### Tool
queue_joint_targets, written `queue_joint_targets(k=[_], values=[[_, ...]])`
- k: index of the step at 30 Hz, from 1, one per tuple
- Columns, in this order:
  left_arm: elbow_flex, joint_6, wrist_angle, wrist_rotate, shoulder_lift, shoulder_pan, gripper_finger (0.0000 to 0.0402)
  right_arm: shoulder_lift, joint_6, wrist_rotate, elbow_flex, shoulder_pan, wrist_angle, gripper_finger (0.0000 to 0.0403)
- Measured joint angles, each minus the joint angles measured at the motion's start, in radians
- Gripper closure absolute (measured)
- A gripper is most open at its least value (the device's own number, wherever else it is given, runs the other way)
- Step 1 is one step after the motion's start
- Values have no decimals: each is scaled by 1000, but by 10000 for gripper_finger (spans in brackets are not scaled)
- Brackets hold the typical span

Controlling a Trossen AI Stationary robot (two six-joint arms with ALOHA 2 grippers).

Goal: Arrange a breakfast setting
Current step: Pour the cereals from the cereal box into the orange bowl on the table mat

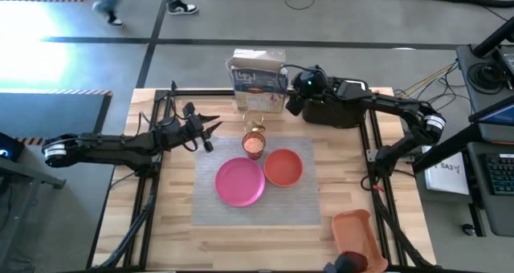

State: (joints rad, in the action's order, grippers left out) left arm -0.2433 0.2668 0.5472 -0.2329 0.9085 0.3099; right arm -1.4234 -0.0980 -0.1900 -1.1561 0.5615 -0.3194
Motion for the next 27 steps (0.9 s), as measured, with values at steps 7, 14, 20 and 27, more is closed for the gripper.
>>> queue_joint_targets(k=[7, 14, 20, 27], values=[[40, 0, -1, -1, -76, 6, 316, -40, 103, -75, 0, 4, 5, 163], [50, 10, -2, -3, -99, 9, 316, -33, 243, -99, 0, 7, -72, 148], [49, 20, -2, -3, -99, 9, 316, -23, 260, -97, -4, 6, -162, 125], [49, 49, -3, -39, -95, 9, 316, -23, 178, -99, -16, -15, -185, 122]])
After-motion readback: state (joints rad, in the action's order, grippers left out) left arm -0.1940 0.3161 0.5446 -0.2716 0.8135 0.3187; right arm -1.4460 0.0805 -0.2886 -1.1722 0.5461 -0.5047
